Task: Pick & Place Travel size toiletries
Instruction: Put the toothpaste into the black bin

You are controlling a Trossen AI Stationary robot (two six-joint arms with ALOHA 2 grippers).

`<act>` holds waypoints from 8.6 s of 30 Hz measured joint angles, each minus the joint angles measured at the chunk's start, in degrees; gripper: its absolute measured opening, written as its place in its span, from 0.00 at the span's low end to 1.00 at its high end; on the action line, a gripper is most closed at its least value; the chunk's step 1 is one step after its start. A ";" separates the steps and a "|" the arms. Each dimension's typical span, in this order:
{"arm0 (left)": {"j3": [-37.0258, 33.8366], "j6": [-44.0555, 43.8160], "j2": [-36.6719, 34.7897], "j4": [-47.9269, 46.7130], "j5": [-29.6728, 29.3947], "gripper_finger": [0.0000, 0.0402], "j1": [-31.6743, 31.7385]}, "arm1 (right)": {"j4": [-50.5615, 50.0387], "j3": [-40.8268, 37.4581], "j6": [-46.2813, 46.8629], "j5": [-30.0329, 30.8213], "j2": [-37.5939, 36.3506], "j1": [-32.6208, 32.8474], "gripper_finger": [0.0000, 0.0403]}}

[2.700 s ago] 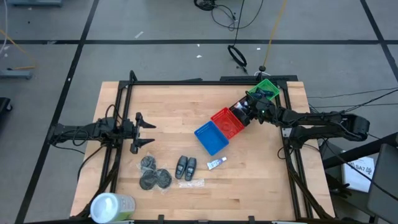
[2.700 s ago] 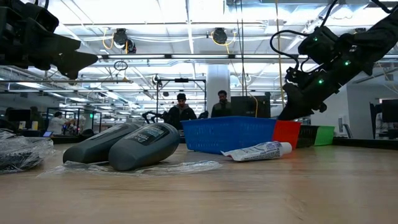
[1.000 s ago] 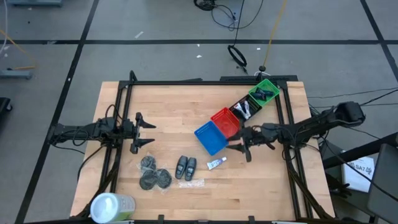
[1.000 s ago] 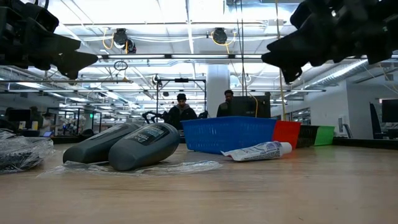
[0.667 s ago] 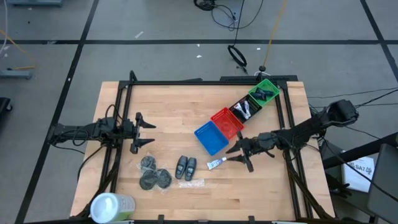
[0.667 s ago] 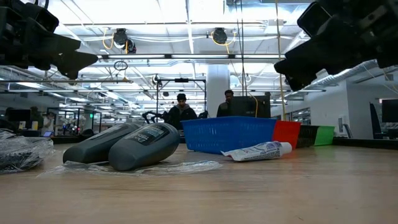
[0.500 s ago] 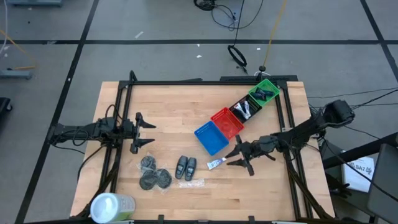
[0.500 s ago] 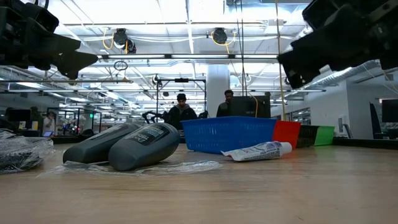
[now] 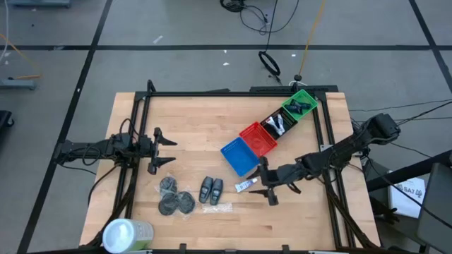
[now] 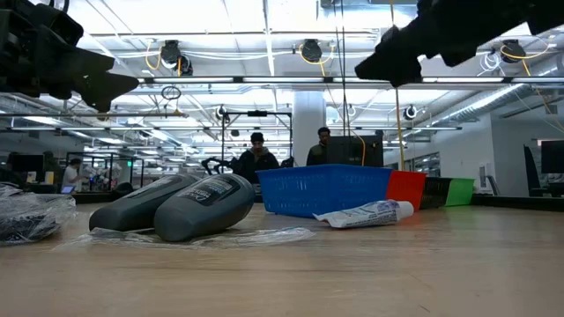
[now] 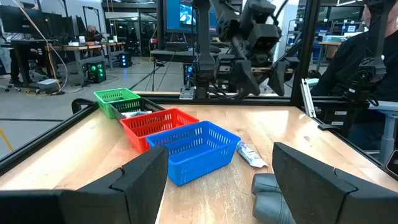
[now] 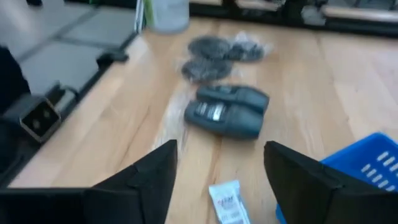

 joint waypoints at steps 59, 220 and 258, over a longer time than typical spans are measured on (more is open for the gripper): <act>0.00 -0.02 -0.02 0.00 0.00 0.70 -0.01 | -5.73 1.99 12.62 -14.05 16.24 2.07 0.53; 0.00 -0.02 0.00 0.00 0.00 0.70 0.00 | 26.54 -9.90 8.21 -5.45 6.98 -2.85 0.29; 0.00 -0.02 0.00 0.00 0.00 0.70 -0.02 | 22.00 -9.88 4.67 -2.55 2.99 -31.55 0.29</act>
